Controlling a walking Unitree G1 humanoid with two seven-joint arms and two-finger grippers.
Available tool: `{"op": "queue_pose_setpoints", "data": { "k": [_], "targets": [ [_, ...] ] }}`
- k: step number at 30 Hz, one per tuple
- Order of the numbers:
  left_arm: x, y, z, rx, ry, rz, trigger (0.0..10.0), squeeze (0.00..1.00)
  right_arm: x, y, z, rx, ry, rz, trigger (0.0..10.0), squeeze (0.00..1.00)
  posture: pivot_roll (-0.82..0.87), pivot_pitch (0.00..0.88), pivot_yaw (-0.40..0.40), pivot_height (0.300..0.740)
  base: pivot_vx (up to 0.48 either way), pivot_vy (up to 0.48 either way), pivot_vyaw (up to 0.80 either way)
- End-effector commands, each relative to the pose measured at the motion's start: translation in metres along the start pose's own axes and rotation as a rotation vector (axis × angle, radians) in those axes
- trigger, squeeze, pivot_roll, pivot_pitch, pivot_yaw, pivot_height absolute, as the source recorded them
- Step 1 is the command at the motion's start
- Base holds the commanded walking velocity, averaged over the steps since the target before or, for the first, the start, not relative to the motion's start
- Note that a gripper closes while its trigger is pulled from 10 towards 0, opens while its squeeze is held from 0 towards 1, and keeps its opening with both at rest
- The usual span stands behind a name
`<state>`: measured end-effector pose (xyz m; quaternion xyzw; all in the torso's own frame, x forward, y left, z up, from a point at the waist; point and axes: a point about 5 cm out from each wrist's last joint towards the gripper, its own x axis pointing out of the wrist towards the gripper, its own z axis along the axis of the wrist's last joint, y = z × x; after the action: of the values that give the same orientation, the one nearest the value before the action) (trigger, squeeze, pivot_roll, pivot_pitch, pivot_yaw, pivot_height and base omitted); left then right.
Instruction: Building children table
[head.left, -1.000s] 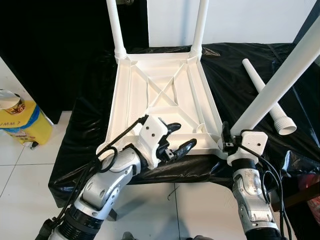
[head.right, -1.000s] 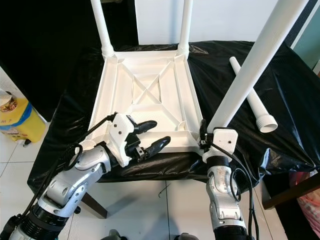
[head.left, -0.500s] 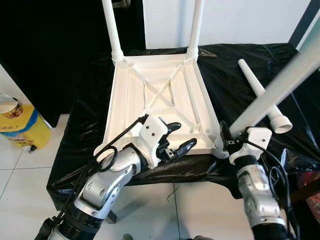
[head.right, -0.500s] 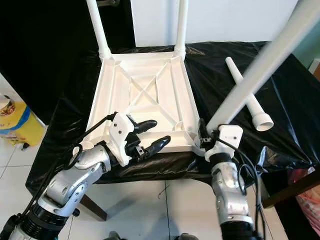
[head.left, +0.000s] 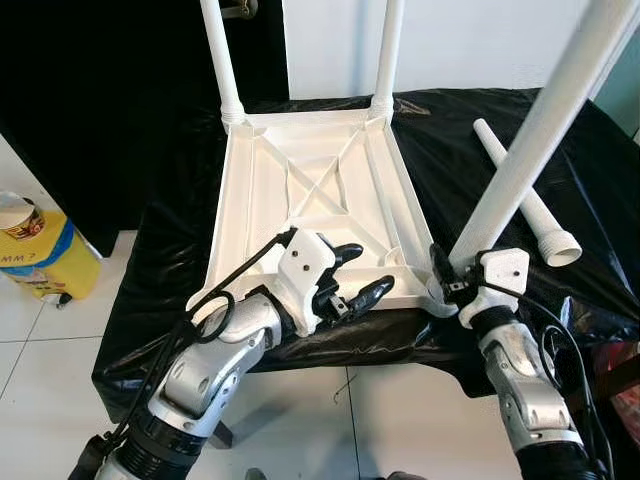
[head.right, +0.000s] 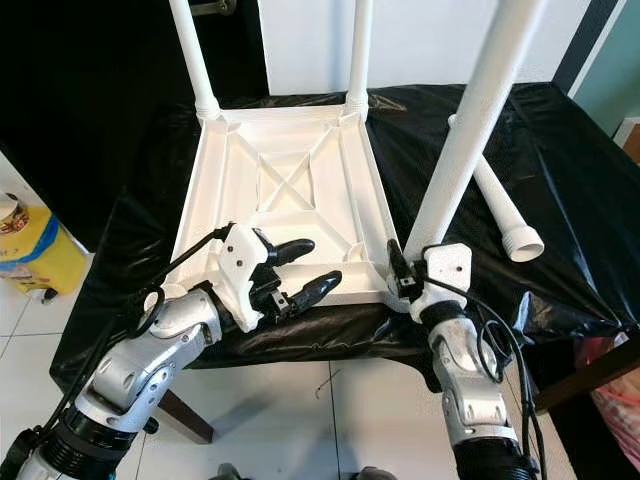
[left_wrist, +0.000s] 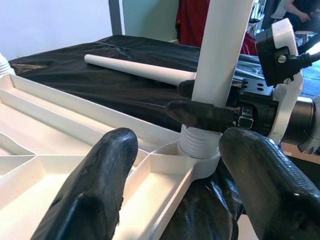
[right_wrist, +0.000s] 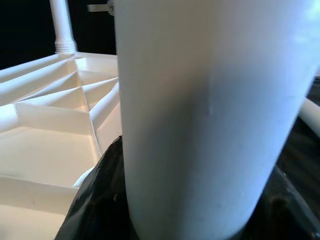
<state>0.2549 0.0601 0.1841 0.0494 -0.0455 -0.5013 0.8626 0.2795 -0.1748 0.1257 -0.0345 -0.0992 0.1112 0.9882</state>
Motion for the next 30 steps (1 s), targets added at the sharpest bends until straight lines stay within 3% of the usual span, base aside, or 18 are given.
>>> {"op": "queue_pose_setpoints", "data": {
  "k": [1,13,23,30],
  "targets": [
    [-0.001,-0.005,0.002,0.008,0.003,-0.085,10.0,0.0,-0.005,0.008,-0.016,0.034,0.087,0.091,10.0,0.0,-0.04,0.083,0.028,0.74,0.0,0.0,0.0],
    [0.0,-0.004,0.004,0.013,0.003,-0.093,10.0,0.0,0.005,-0.012,-0.013,-0.006,0.121,0.363,10.0,0.0,-0.03,0.075,0.035,0.74,0.0,0.0,0.0],
    [-0.002,-0.002,0.006,0.019,0.0,-0.08,10.0,0.0,-0.002,-0.015,-0.021,-0.02,0.145,0.446,10.0,0.0,-0.02,0.074,0.032,0.74,0.0,0.0,0.0],
    [-0.003,-0.003,0.006,0.013,0.001,-0.082,10.0,0.0,-0.006,-0.018,-0.03,0.103,0.154,0.441,10.0,0.0,-0.02,0.08,0.038,0.74,0.0,0.0,0.0]
  ]
}}
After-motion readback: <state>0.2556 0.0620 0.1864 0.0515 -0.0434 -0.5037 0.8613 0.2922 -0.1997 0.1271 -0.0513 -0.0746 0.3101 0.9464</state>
